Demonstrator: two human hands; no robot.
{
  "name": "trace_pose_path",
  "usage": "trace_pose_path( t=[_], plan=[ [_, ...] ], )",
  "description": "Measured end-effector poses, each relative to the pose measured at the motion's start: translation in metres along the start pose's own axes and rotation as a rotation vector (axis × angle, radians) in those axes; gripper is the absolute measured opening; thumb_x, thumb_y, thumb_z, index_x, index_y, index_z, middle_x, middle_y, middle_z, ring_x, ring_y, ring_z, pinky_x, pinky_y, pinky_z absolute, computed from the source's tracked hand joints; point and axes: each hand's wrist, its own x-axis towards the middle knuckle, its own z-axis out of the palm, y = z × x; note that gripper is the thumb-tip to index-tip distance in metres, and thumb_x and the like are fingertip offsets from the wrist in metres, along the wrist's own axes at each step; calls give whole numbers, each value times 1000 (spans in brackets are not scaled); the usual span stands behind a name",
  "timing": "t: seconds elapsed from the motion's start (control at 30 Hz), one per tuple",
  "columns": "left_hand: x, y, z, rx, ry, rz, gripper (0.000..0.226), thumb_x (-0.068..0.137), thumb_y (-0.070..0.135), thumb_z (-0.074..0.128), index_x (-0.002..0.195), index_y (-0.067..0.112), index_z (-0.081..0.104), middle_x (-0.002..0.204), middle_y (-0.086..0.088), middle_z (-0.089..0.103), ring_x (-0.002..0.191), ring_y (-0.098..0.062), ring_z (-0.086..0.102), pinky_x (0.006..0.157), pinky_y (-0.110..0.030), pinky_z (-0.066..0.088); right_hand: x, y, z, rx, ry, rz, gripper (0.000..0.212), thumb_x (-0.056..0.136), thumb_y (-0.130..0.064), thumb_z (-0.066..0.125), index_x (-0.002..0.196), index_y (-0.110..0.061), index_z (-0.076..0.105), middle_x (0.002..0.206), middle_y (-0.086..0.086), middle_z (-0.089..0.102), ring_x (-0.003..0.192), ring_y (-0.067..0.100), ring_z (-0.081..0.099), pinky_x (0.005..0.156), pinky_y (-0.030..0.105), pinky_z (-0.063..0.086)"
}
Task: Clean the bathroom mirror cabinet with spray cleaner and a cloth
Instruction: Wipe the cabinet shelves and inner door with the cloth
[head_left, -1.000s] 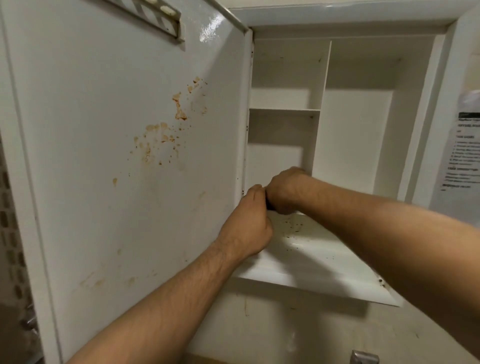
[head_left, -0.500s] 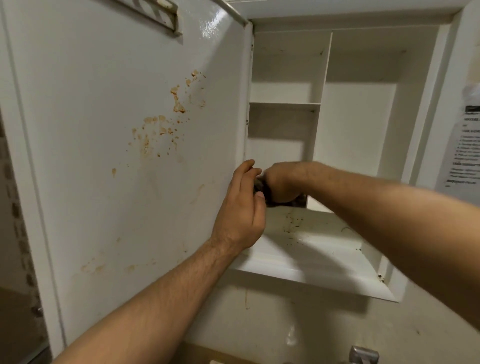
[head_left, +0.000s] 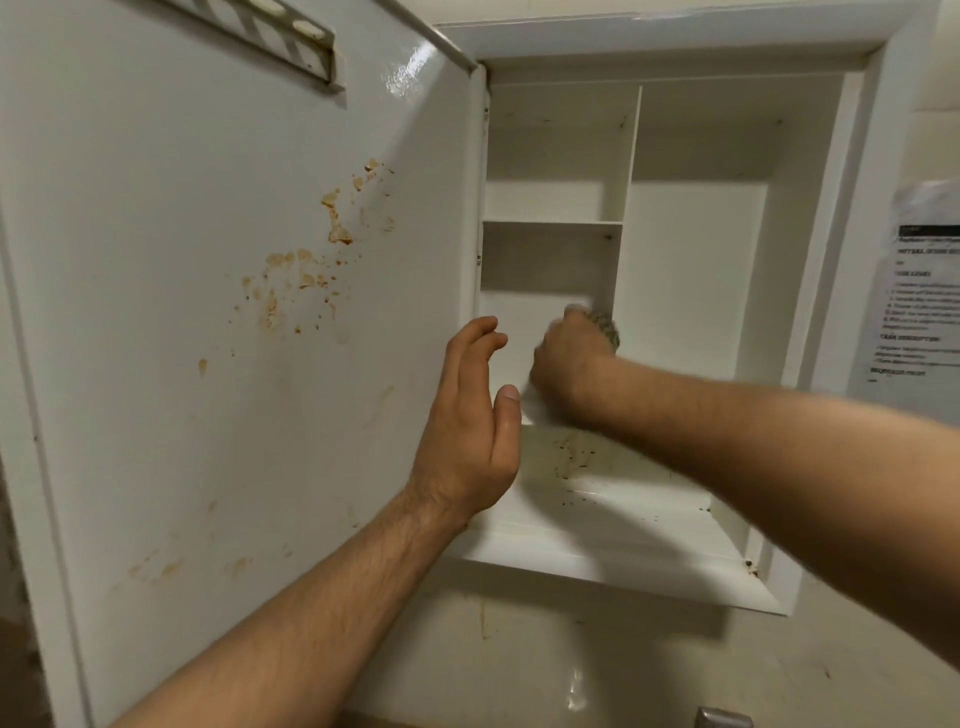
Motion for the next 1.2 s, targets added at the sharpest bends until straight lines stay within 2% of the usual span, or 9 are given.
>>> trace_pose_path(
  t=[0.27,0.37,0.5,0.63,0.73,0.87,1.03,1.13,1.2],
  plan=[
    [-4,8,8,-18,-61,-5,52,97,20,42,148,11,38,157,-5,38,146,-15,39,119,-31,39,7,8,-30,326,-249,-127,22,102,-29,59,82,-19,55,86,-2,58,74,15,55,70,32,44],
    [-1,4,0,-1,-29,-28,54,98,18,47,150,9,35,155,-5,37,143,-19,42,118,-41,42,2,27,-45,339,-185,-108,24,98,-33,64,82,-16,57,87,2,61,73,18,58,60,33,42],
    [-2,5,7,17,-24,-51,54,98,14,49,150,16,32,157,1,34,143,-20,42,118,-43,42,-15,50,-23,322,35,-2,22,100,-34,64,108,-14,68,89,2,63,79,20,63,68,35,52],
    [-3,6,23,-14,-45,-14,52,99,18,45,149,18,32,159,0,32,147,-20,39,118,-46,40,-37,3,21,434,292,-42,31,103,-33,44,77,-21,55,89,0,68,79,21,57,76,36,41],
    [-9,6,30,-40,-47,-50,51,100,22,40,150,20,31,161,4,30,146,-16,39,119,-43,40,-54,-38,56,737,632,86,40,96,-23,29,103,-17,68,99,2,69,99,26,59,91,39,42],
    [-20,3,30,-50,-80,-52,51,100,24,37,150,22,30,162,3,28,148,-17,38,120,-44,39,-74,-75,92,1397,937,202,26,78,-7,48,95,-10,68,95,2,66,93,24,55,85,38,45],
    [-37,-2,27,-7,-126,-60,48,101,25,37,148,21,34,160,5,31,147,-11,36,121,-30,36,-114,-129,108,1705,967,451,33,76,-1,47,93,-22,66,97,-10,64,98,9,57,84,14,40],
    [-53,-8,27,41,-177,-74,47,101,25,39,147,17,38,157,6,36,140,7,35,114,-7,27,-123,-146,119,1837,840,758,40,74,10,46,90,-22,64,94,-9,63,96,12,58,83,19,46],
    [-66,-11,30,73,-218,-95,45,102,25,40,146,15,43,153,6,41,134,6,38,111,-6,28,-125,-144,123,1938,756,982,42,79,18,48,95,-17,64,96,-5,61,94,11,58,84,26,50]
  ],
)
